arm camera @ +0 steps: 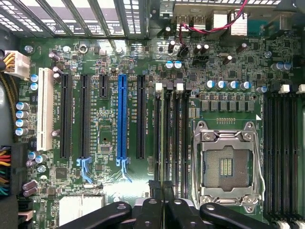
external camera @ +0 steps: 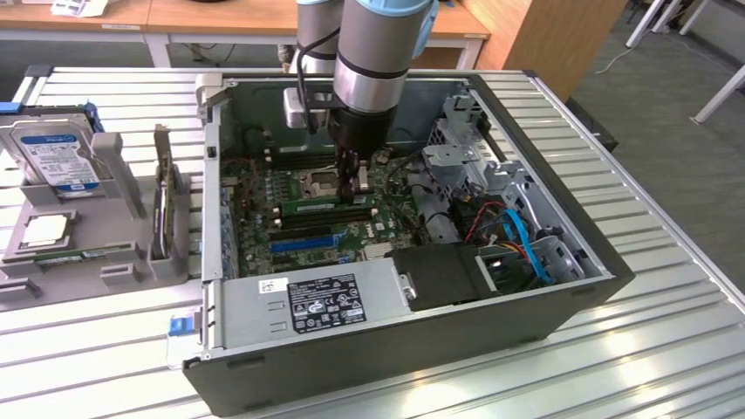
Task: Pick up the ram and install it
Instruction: 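Insert the ram into the slot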
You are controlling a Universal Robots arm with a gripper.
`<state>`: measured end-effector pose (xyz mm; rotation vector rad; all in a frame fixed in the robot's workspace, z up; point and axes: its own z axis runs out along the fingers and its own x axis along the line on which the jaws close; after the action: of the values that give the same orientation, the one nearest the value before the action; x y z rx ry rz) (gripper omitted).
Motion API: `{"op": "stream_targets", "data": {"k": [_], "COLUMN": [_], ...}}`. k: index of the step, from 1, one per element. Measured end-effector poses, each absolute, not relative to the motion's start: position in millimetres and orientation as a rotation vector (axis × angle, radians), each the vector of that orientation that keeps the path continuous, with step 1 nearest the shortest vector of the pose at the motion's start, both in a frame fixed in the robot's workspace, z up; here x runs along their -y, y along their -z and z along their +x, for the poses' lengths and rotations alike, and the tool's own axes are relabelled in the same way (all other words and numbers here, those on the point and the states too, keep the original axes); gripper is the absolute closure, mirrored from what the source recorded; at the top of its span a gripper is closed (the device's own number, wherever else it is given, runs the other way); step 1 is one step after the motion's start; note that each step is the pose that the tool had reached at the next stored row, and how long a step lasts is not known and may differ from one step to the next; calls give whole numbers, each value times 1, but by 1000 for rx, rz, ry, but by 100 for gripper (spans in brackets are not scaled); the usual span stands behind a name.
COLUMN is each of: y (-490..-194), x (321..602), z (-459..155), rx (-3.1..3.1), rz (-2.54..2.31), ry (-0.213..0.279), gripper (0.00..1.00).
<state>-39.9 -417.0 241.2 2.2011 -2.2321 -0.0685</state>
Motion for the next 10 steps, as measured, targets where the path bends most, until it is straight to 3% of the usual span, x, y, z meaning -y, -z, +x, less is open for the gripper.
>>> {"op": "stream_targets", "data": {"k": [10], "y": [-241], "x": [418], "z": [-40], "rx": [2232], "rz": [2201], "ry": [68], "gripper": [88]}}
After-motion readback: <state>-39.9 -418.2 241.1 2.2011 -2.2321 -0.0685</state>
